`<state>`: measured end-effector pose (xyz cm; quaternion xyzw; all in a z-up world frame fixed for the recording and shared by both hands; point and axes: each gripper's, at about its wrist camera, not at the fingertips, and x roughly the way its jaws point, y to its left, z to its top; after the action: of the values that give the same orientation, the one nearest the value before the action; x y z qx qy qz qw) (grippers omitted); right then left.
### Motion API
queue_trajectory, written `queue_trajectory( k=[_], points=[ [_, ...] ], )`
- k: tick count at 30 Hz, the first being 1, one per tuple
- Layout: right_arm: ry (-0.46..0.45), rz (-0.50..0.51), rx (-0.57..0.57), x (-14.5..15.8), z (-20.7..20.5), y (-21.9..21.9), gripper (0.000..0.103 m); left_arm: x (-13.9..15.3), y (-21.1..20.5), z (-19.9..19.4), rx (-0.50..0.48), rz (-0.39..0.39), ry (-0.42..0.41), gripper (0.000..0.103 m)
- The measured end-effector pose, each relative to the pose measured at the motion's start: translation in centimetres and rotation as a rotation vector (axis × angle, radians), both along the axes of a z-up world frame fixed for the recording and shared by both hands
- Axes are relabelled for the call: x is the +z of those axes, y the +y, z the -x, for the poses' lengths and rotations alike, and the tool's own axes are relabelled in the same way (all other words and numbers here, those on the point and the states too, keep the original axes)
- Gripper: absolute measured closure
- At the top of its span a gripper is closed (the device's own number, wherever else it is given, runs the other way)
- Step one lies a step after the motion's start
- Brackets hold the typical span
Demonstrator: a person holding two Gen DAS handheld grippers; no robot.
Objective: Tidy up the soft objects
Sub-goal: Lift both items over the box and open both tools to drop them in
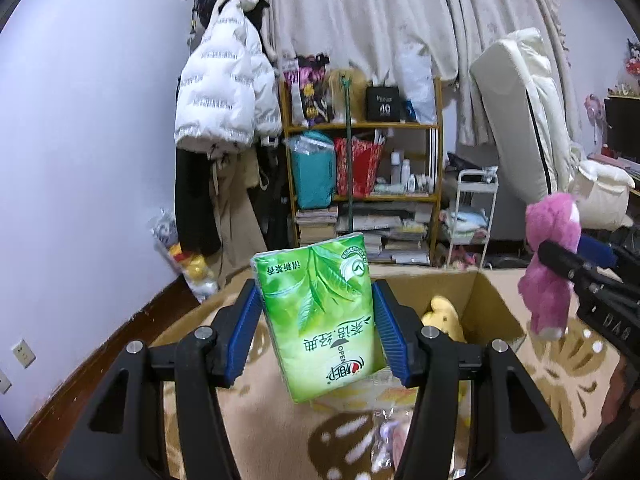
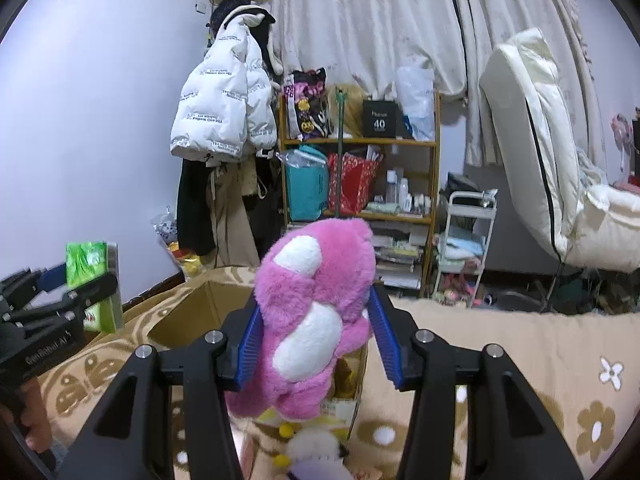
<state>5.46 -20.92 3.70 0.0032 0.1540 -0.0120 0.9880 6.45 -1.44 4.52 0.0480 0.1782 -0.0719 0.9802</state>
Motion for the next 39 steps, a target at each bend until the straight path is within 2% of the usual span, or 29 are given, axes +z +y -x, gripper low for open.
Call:
queue_trajectory(
  k=[6,11,24,34,39],
  points=[
    [-0.017,0.017,0.003,-0.1,-0.9,0.1,0.05,1.4,-0.9,-1.3,0.005,-0.018,-0.051,0.048],
    [-0.017,0.03,0.01,-0.1,-1.9,0.0,0.05,1.4,-1.2,-2.2,0.002,-0.026,-0.053,0.048],
    [0.024,0.005,0.023,-1.2,-4.2,-0.9,0.049,-1.9,-2.4,-5.4,-0.014,-0.043,0.019,0.048],
    [0.095,-0.026,0.059,-3.5,-6.3,-1.8,0.049,-5.0,-2.4,-7.6,-0.015,-0.047,0.117,0.048],
    [0.122,-0.049,0.069,-4.3,-6.4,-1.7,0.049,-5.6,-2.6,-7.8,-0.017,-0.049,0.12,0.048]
  ],
)
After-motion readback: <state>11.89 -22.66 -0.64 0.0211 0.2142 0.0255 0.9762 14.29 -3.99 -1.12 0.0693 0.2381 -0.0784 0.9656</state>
